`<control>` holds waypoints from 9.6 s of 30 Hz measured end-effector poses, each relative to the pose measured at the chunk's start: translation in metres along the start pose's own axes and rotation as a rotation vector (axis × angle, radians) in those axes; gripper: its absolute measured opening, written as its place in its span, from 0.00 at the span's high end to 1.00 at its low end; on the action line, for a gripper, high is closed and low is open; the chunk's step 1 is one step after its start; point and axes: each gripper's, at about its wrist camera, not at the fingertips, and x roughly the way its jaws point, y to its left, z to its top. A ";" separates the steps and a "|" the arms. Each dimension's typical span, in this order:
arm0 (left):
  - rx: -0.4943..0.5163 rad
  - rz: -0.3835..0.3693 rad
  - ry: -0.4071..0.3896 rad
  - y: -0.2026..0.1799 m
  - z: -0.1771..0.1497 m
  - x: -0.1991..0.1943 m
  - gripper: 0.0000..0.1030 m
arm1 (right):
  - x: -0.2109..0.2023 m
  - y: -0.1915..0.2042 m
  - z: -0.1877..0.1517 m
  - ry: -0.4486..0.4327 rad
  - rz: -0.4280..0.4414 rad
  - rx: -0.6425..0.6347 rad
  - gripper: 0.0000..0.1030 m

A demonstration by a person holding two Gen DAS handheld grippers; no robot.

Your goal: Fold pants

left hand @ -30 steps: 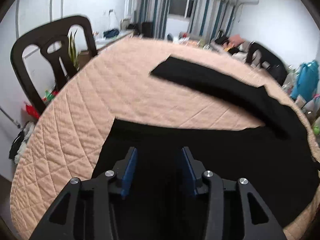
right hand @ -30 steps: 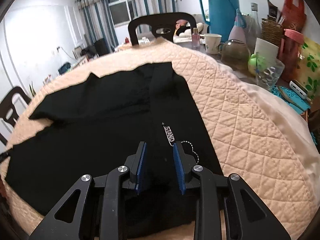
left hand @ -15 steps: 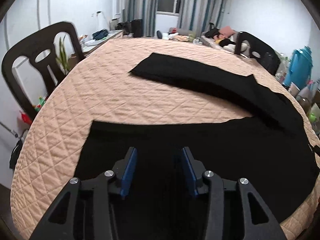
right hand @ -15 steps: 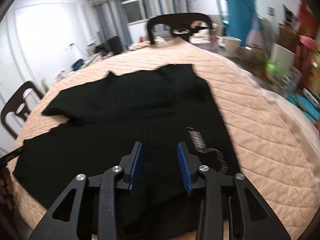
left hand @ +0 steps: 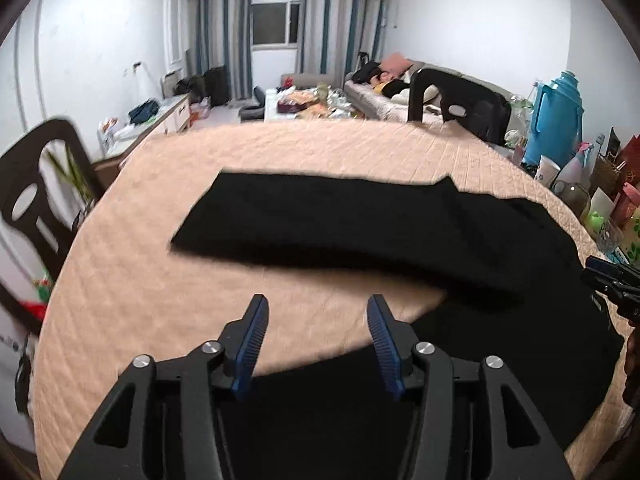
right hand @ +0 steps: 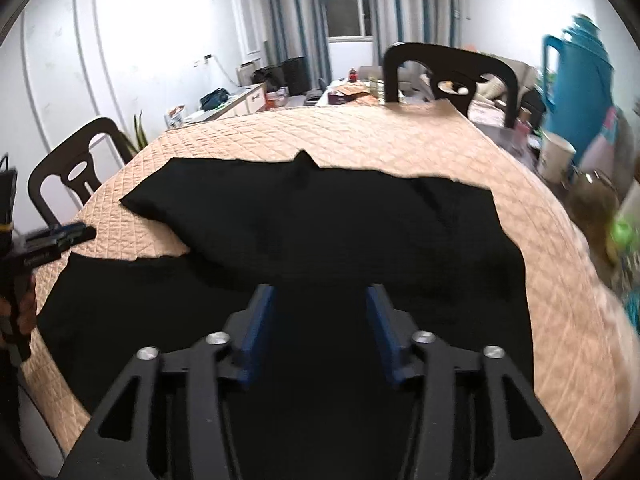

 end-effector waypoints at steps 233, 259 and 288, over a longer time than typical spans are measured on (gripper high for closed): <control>-0.242 0.087 0.034 0.092 -0.104 -0.033 0.68 | -0.039 -0.054 -0.085 0.020 -0.211 0.186 0.68; -0.251 0.111 0.023 0.075 -0.153 -0.070 0.65 | -0.055 0.011 -0.112 0.006 -0.079 0.072 0.64; -0.401 0.095 0.012 0.094 -0.185 -0.101 0.59 | -0.036 0.067 -0.094 -0.026 0.065 -0.015 0.64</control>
